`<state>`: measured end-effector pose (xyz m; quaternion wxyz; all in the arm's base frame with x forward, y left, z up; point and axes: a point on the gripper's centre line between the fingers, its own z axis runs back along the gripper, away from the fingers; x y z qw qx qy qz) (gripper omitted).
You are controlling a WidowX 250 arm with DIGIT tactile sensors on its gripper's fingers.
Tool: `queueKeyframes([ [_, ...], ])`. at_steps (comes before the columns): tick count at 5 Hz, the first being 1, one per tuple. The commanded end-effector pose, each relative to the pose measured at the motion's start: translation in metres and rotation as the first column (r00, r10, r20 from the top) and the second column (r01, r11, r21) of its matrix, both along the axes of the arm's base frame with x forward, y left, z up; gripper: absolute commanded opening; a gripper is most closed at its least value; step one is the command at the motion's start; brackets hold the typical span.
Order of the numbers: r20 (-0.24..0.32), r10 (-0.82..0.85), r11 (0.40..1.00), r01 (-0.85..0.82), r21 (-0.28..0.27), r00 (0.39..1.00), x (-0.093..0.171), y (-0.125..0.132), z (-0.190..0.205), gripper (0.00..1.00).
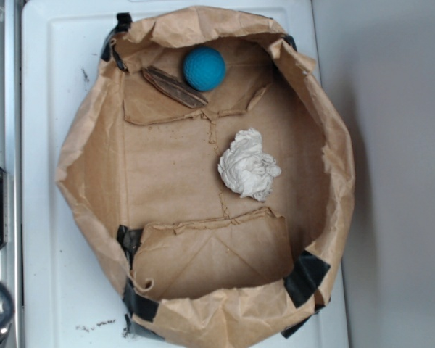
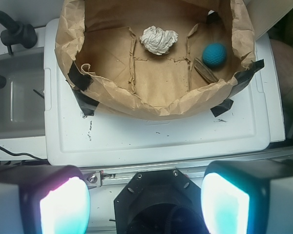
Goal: Grab the white paper.
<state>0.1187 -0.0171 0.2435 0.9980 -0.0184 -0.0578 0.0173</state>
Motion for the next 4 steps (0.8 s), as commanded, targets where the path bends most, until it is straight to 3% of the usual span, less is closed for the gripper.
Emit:
queueKeyframes([
  [1,0.000,0.000,1.000,0.000,0.000,1.000,0.000,0.000,0.000,1.00],
  [2,0.071,-0.066,0.998,0.066,0.000,0.995,0.050,-0.008,-0.008,1.00],
  [3,0.139,-0.143,0.989,0.139,0.041,0.980,0.100,-0.005,-0.019,1.00],
  [4,0.097,-0.258,0.966,0.255,0.043,0.961,0.149,-0.004,-0.023,1.00],
])
